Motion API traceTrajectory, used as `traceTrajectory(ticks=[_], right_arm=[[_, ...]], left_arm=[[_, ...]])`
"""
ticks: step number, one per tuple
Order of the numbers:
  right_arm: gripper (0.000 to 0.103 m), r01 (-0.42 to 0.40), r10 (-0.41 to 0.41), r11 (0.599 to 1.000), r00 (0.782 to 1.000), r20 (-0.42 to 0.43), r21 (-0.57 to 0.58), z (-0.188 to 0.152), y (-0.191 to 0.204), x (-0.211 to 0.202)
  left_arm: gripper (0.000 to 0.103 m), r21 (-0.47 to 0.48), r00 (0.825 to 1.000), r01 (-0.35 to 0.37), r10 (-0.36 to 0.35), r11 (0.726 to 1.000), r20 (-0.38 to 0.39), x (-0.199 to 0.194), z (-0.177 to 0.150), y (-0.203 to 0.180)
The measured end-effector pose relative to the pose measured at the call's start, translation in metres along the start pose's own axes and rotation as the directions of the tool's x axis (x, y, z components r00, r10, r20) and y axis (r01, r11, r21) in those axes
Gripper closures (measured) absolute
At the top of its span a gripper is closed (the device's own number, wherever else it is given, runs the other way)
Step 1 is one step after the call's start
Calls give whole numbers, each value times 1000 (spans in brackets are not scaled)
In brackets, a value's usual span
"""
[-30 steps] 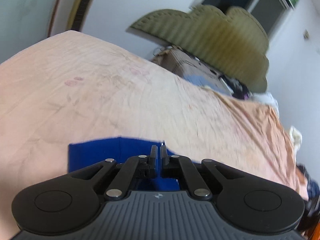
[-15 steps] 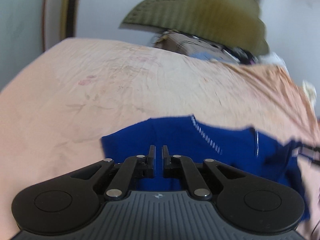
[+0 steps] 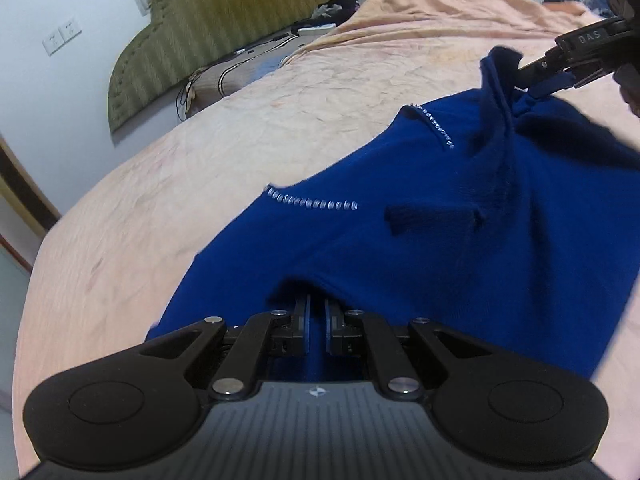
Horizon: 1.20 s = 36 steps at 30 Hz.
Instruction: Fold small clothes
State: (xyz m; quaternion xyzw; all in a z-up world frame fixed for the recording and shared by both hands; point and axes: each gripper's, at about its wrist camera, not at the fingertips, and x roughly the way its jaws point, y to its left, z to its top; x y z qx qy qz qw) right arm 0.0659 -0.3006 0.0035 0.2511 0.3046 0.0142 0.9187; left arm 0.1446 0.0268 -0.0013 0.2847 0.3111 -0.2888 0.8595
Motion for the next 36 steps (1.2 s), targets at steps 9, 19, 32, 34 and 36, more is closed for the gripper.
traceTrajectory(ticks=[9, 19, 32, 34, 36], right_arm=[[35, 234, -231, 972, 970, 80, -37, 14, 5, 32], [35, -16, 15, 999, 1000, -21, -38, -7, 5, -8], [37, -137, 142, 988, 987, -73, 70, -72, -2, -78], [46, -112, 118, 991, 989, -86, 73, -79, 0, -77], [72, -77, 84, 994, 993, -89, 77, -87, 2, -77]], left_arm=[[96, -687, 999, -35, 19, 726, -30, 26, -2, 103], [96, -659, 978, 177, -207, 731, 33, -25, -56, 80], [95, -614, 945, 309, -309, 726, 110, -59, -99, 38], [95, -597, 948, 298, -303, 745, 94, -62, -100, 33], [95, -567, 956, 278, -283, 775, 81, -63, -99, 27]])
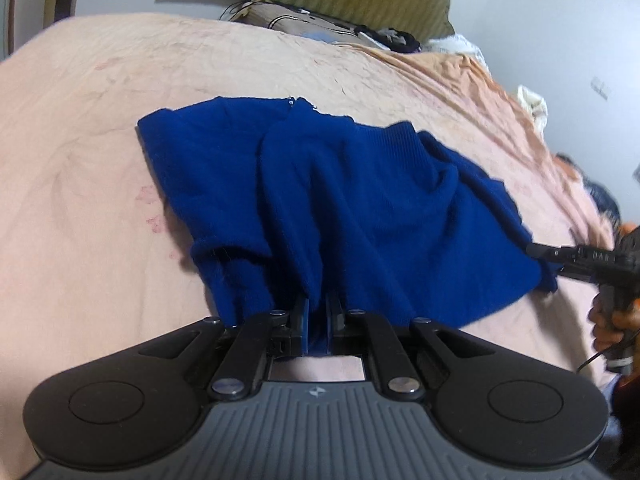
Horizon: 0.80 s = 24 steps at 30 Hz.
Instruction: Fold small clothes
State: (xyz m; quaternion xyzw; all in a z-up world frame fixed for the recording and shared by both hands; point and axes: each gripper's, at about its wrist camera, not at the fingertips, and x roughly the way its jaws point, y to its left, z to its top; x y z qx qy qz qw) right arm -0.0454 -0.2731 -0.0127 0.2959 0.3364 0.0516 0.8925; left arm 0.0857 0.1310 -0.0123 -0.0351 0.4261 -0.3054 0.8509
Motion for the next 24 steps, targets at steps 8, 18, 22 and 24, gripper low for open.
traceTrajectory(ticks=[8, 18, 22, 24], right_arm=[[93, 76, -73, 997, 994, 79, -31, -8, 12, -16], [94, 196, -186, 977, 976, 110, -87, -10, 12, -45], [94, 200, -198, 977, 979, 42, -68, -20, -1, -38], [93, 199, -198, 979, 980, 17, -49, -22, -7, -35]], left_arm=[[99, 50, 999, 5, -7, 999, 52, -11, -3, -6], [103, -80, 992, -107, 111, 991, 54, -54, -13, 48], [103, -109, 992, -119, 123, 987, 34, -55, -24, 61], [102, -116, 994, -30, 42, 993, 99, -64, -22, 61]])
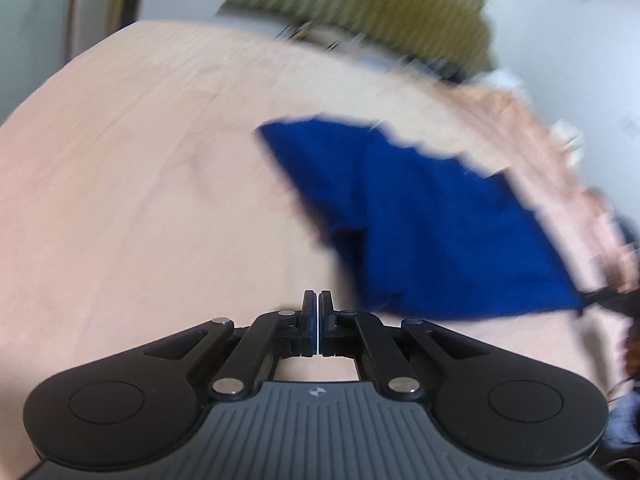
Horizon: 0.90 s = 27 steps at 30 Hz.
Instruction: Fold small clothes
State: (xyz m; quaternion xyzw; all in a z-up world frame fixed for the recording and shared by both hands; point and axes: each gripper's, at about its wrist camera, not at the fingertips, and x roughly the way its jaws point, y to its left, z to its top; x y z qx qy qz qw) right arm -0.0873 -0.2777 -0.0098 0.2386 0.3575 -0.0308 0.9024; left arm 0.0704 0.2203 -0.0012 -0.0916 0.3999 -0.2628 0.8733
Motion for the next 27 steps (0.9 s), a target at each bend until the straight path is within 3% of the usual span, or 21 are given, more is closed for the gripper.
traceTrajectory(ticks=[4, 5, 6, 8, 9, 11, 12, 13, 14, 16, 21, 25, 27], right_arm=[[90, 14, -14, 999, 1000, -6, -39, 1, 4, 0], [90, 22, -22, 998, 1000, -5, -55, 1, 6, 0], [90, 25, -25, 998, 1000, -7, -61, 1, 6, 1], [91, 19, -20, 999, 1000, -11, -48, 0, 4, 3], [90, 15, -16, 999, 1000, -9, -38, 0, 2, 3], [90, 7, -7, 1000, 1000, -3, -20, -1, -1, 2], [90, 6, -6, 1000, 1000, -1, -17, -2, -1, 1], [90, 6, -6, 1000, 1000, 1, -16, -2, -1, 1], [90, 7, -7, 1000, 1000, 3, -16, -2, -1, 1], [91, 12, -11, 1000, 1000, 9, -20, -2, 0, 1], [95, 19, -18, 999, 998, 53, -31, 2, 4, -13], [96, 47, -48, 996, 999, -9, -80, 3, 1, -13], [87, 46, -51, 995, 997, -54, -91, -1, -3, -7]], left_arm=[[95, 45, 993, 80, -84, 996, 79, -5, 8, -14], [84, 71, 995, 77, -82, 994, 65, -1, 9, -19], [61, 92, 996, 72, -76, 993, 49, 4, 9, -23], [27, 128, 997, 59, -64, 990, 37, 16, 6, -29], [26, 141, 997, 49, -56, 989, 45, 20, 4, -31], [28, 158, 998, 37, -44, 987, 43, 27, 1, -33], [39, 152, 998, 43, -48, 987, 28, 31, 2, -32], [56, 135, 998, 62, -62, 989, 1, 35, 2, -29], [91, 109, 996, 81, -78, 991, -34, 38, 1, -24], [94, 84, 996, 79, -75, 993, -53, 40, 1, -19], [98, 200, 995, 99, -98, 975, -12, 4, 4, -36], [98, 303, 992, 42, -3, 952, -128, 10, -3, -40], [98, 305, 982, 24, 35, 952, -186, 19, -8, -35]])
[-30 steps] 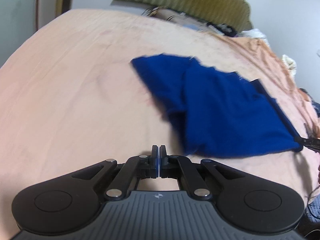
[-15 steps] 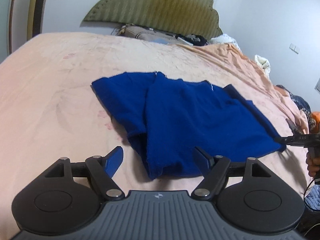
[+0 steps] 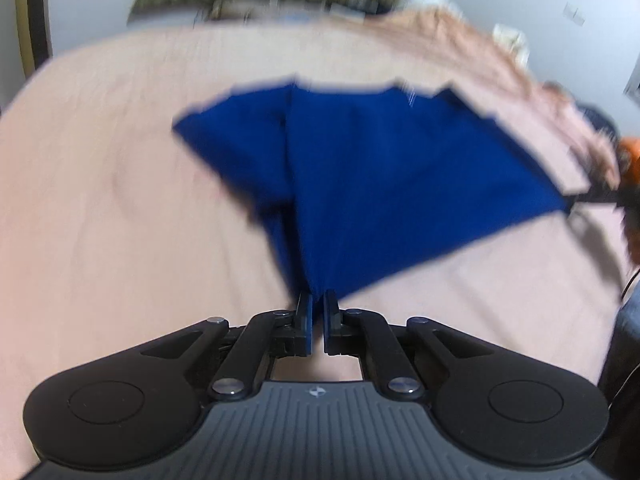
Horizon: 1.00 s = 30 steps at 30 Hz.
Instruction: Fold small clothes
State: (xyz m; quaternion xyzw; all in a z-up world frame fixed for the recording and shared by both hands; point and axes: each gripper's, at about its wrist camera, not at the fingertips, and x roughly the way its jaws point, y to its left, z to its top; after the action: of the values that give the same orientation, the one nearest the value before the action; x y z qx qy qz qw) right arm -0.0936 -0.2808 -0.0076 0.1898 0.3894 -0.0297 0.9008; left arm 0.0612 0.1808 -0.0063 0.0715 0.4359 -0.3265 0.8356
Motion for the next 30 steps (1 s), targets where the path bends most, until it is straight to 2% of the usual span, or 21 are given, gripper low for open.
traceTrajectory(ticks=[1, 2, 3, 5, 7, 8, 9, 11, 13, 14, 17, 21, 23, 25, 26, 27, 29, 30], right_arm=[[87, -8, 8, 1000, 1000, -1, 19, 0, -4, 0], [82, -18, 18, 999, 1000, 8, 38, 2, -7, -2], [72, -18, 17, 999, 999, 31, 52, 6, -9, -5], [73, -2, -3, 998, 996, 89, 56, 20, -9, -10], [73, 0, -4, 999, 991, 132, 34, 39, -5, -7], [73, -6, 5, 1000, 987, 161, 9, 51, 1, -3], [74, -10, 14, 1000, 983, 183, -18, 60, 7, 3], [74, -10, 20, 999, 979, 201, -48, 82, 18, 24], [72, -44, 51, 998, 981, 188, -42, 100, 23, 49], [66, -59, 62, 998, 983, 174, -26, 108, 25, 64], [64, -35, 36, 999, 989, 141, -15, 126, 30, 101], [64, -46, 47, 999, 997, 65, -15, 131, 31, 132], [69, -69, 71, 997, 996, 60, -34, 130, 34, 134], [89, -76, 80, 995, 994, 70, -62, 128, 38, 132], [97, -73, 78, 995, 994, 77, -65, 126, 38, 129], [97, -63, 70, 996, 993, 92, -71, 125, 39, 127], [97, -26, 38, 996, 990, 133, -90, 123, 41, 121], [97, -9, 24, 995, 988, 152, -95, 123, 42, 118]], left_arm=[[97, 2, 1000, -5, 5, 1000, 4, -1, 0, 2], [97, 0, 1000, -12, 12, 1000, 25, -6, 4, 3], [97, -5, 998, -20, 20, 1000, 60, -13, 8, 6], [96, -34, 989, -19, 23, 999, 148, -26, 24, 11], [88, -72, 980, 1, 13, 997, 200, -28, 48, 14], [73, -86, 978, 0, 18, 996, 209, -23, 61, 14], [50, -98, 975, -8, 29, 995, 220, -15, 74, 11], [24, -110, 965, -21, 49, 994, 256, 5, 95, 5], [24, -111, 968, -31, 58, 993, 246, 30, 112, 1], [24, -122, 972, -35, 62, 992, 225, 43, 118, 2], [24, -187, 979, -36, 72, 982, 189, 78, 132, 11], [24, -267, 987, 21, 22, 963, 158, 108, 144, 24], [24, -280, 988, 35, 9, 959, 156, 118, 150, 26], [26, -286, 988, 42, 2, 957, 152, 126, 154, 25], [36, -284, 989, 53, -10, 957, 150, 130, 158, 22], [69, -277, 988, 70, -28, 958, 154, 133, 158, 20], [92, -275, 988, 97, -59, 956, 145, 136, 157, 19], [94, -275, 986, 105, -63, 956, 157, 135, 155, 18]])
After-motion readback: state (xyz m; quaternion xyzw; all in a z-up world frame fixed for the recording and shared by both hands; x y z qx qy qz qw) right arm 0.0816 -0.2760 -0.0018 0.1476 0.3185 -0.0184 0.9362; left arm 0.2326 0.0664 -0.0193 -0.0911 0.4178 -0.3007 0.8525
